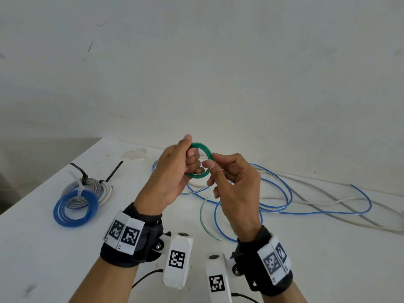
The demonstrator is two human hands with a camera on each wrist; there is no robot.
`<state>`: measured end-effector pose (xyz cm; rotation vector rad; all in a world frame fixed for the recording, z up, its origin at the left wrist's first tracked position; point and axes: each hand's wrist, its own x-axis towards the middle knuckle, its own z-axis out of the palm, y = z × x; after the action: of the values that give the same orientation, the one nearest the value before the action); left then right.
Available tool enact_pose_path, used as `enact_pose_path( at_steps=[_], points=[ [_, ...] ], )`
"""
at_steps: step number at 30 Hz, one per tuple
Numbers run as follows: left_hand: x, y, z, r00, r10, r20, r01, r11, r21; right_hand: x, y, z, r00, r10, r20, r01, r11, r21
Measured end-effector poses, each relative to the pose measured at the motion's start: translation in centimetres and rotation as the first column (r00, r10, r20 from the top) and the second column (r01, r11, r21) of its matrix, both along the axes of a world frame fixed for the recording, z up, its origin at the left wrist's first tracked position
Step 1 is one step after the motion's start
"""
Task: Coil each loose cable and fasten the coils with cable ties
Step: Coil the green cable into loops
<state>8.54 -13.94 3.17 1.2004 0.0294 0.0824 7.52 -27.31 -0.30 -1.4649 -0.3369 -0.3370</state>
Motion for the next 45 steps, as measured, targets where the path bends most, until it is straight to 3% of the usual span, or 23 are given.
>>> enact_pose_path(
  at_steps=[3, 6, 8, 10, 13, 16, 22, 26, 30, 32, 36, 40, 42, 45],
  points=[
    [0.0, 0.0, 0.2, 1.0, 0.005, -0.021, -0.007, 0.996, -0.084, 0.1, 0.2, -0.1, 0.999, 0.032, -0.036, -0.029, 0.995, 0.091],
    [-0.1, 0.3, 0.2, 0.999, -0.028, -0.025, 0.028, 1.0, 0.003, 0.4, -0.9, 0.4, 0.997, 0.063, -0.033, -0.06, 0.996, 0.072],
    [-0.2, 0.6, 0.3, 0.997, -0.067, -0.042, 0.073, 0.983, 0.167, 0.7, -2.2, 1.0, 0.996, 0.084, 0.0, -0.084, 0.996, -0.027],
    [-0.2, 0.9, 0.1, 0.994, -0.089, -0.058, 0.102, 0.944, 0.313, 0.9, -3.3, 1.4, 0.994, 0.097, 0.046, -0.084, 0.971, -0.224],
    [-0.2, 0.9, -0.2, 0.992, -0.117, -0.042, 0.123, 0.89, 0.44, 1.2, -3.8, 1.4, 0.994, 0.085, 0.063, -0.053, 0.914, -0.402],
    [-0.4, 0.5, -0.4, 0.973, -0.223, -0.066, 0.229, 0.863, 0.45, 1.2, -3.7, 1.2, 0.993, 0.09, 0.078, -0.048, 0.9, -0.434],
    [-0.1, -0.3, -0.8, 0.976, -0.196, -0.097, 0.218, 0.826, 0.519, 0.7, -3.5, 1.1, 0.984, 0.058, 0.165, 0.017, 0.908, -0.419],
    [-0.2, 0.1, -0.4, 0.985, -0.17, -0.038, 0.17, 0.887, 0.429, 0.8, -2.5, 0.9, 0.987, -0.005, 0.161, 0.06, 0.939, -0.339],
    [0.0, 0.4, 0.2, 0.998, -0.058, 0.007, 0.057, 0.992, 0.11, 0.6, -1.9, 0.7, 0.991, -0.065, 0.115, 0.081, 0.986, -0.144],
    [0.2, 0.3, 0.3, 1.0, -0.016, 0.005, 0.016, 0.999, -0.044, 0.2, -1.2, 0.6, 0.996, -0.038, 0.085, 0.044, 0.997, -0.069],
    [0.2, -0.3, 0.2, 0.999, 0.042, 0.004, -0.041, 0.987, -0.154, -0.2, 0.3, 0.0, 0.998, -0.033, 0.044, 0.031, 0.998, 0.053],
    [0.1, -0.9, 0.2, 0.997, 0.069, 0.025, -0.065, 0.987, -0.145, 0.0, -0.2, 0.2, 0.996, -0.071, 0.057, 0.066, 0.995, 0.078],
    [0.2, -0.7, 0.1, 0.994, 0.085, 0.07, -0.082, 0.995, -0.049, 0.3, -1.1, 0.6, 0.997, -0.049, 0.058, 0.046, 0.998, 0.049],
    [0.3, 0.0, -0.2, 0.994, 0.018, 0.105, -0.037, 0.984, 0.174, 0.6, -2.6, 1.1, 0.997, -0.001, 0.076, 0.01, 0.994, -0.112]
  ],
)
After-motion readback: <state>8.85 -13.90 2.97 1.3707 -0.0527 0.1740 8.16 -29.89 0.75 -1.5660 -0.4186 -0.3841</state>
